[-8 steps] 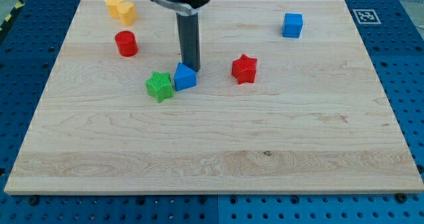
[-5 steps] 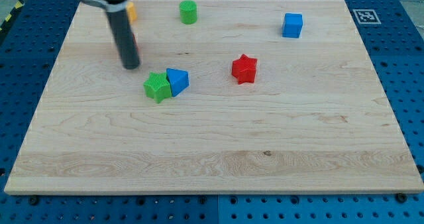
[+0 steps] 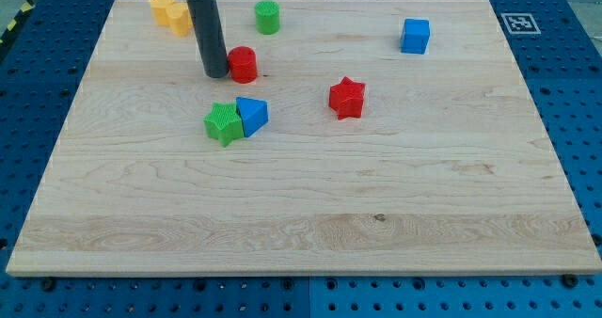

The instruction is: Slide the red circle to the left side of the red star

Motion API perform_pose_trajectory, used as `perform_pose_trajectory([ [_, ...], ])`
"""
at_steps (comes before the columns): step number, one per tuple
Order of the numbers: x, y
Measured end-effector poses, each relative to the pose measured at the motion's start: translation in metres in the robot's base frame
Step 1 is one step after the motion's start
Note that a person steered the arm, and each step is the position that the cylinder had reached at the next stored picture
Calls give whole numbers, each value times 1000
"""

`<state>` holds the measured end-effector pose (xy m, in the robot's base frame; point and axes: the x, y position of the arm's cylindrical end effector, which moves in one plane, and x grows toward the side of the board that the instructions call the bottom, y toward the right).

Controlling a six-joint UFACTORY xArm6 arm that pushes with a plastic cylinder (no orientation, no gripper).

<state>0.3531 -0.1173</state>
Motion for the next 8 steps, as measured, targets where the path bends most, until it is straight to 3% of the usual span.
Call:
perform_pose_trajectory([
  [2, -33, -2],
  [3, -31, 33],
  [5, 3, 70],
  [7, 9, 19],
  [8, 35, 43],
])
